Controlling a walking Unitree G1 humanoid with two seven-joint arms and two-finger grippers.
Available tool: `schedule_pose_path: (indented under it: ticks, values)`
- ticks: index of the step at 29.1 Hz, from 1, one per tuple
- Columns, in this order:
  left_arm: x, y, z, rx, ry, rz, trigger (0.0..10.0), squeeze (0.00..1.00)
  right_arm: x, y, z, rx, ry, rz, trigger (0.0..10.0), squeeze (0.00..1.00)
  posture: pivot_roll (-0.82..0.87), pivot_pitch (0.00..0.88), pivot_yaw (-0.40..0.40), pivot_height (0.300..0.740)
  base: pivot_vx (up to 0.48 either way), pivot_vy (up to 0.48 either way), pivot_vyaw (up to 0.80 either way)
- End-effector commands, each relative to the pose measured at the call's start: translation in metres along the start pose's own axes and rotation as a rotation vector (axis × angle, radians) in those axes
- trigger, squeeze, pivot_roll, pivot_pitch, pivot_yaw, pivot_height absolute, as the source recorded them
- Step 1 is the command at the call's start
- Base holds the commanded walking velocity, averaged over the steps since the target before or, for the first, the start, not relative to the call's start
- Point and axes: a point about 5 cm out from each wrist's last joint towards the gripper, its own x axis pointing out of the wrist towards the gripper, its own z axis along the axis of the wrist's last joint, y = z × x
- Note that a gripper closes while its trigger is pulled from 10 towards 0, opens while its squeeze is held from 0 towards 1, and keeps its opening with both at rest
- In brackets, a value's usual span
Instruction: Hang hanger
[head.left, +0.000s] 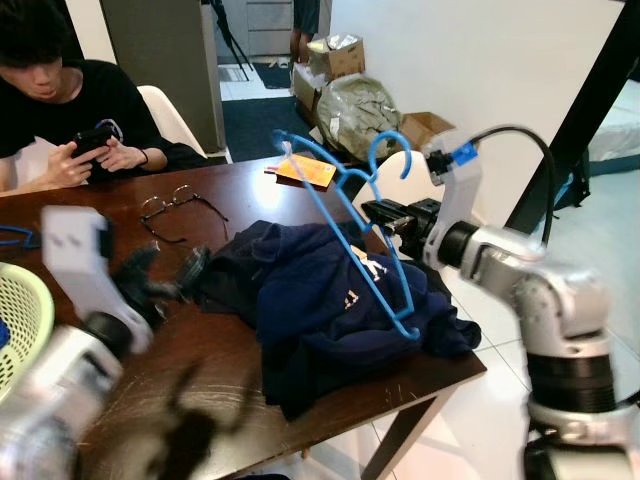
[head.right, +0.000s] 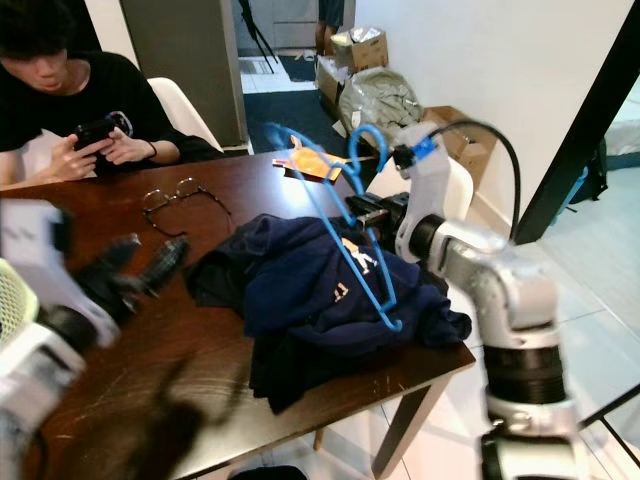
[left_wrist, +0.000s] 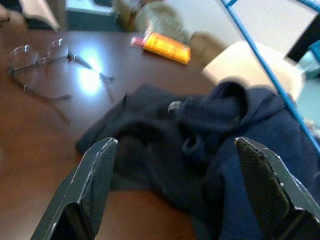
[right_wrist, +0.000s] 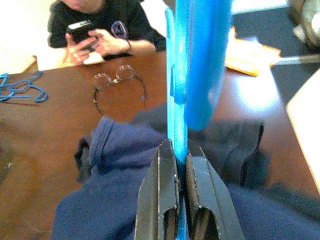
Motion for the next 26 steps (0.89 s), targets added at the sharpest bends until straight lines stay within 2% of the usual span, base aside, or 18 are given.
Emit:
schedule_pose_path:
  ticks: [1, 6, 8, 11, 14, 17, 26]
  values:
    - [0.001, -0.002, 0.003, 0.038, -0.029, 0.061, 10.0, 0.0, -0.003, 0.004, -0.001, -0.022, -0.021, -0.046, 10.0, 0.0, 0.09, 0.055, -0.029, 0.735, 0.0, 0.0, 0.0]
    - [0.007, 0.003, 0.003, 0.063, -0.025, 0.116, 10.0, 0.0, -0.002, 0.009, -0.009, -0.037, -0.017, -0.07, 10.0, 0.0, 0.09, 0.054, -0.024, 0.735, -0.294, 0.0, 0.0]
    - [0.012, 0.008, 0.005, 0.086, -0.031, 0.161, 10.0, 0.0, -0.001, 0.005, -0.01, -0.104, -0.023, -0.12, 10.0, 0.0, 0.09, 0.055, -0.021, 0.735, -0.366, 0.0, 0.0]
    - [0.014, 0.007, 0.005, 0.108, -0.037, 0.18, 10.0, 0.0, -0.001, 0.002, -0.011, -0.101, -0.034, -0.148, 10.0, 0.0, 0.09, 0.053, -0.022, 0.735, -0.399, 0.0, 0.0]
    - [0.017, -0.002, 0.0, 0.143, -0.037, 0.188, 10.0, 0.0, -0.002, 0.0, -0.013, -0.05, -0.062, -0.163, 10.0, 0.0, 0.09, 0.051, -0.022, 0.735, -0.412, 0.0, 0.0]
    - [0.016, -0.014, -0.009, 0.132, -0.024, 0.177, 10.0, 0.0, 0.0, 0.006, -0.015, -0.046, -0.079, -0.146, 10.0, 0.0, 0.09, 0.05, -0.024, 0.735, -0.411, 0.0, 0.8]
    - [0.018, -0.012, -0.007, 0.138, -0.046, 0.191, 10.0, 0.0, 0.004, 0.013, -0.017, -0.045, -0.085, -0.126, 10.0, 0.0, 0.09, 0.048, -0.024, 0.735, -0.338, 0.0, 0.8]
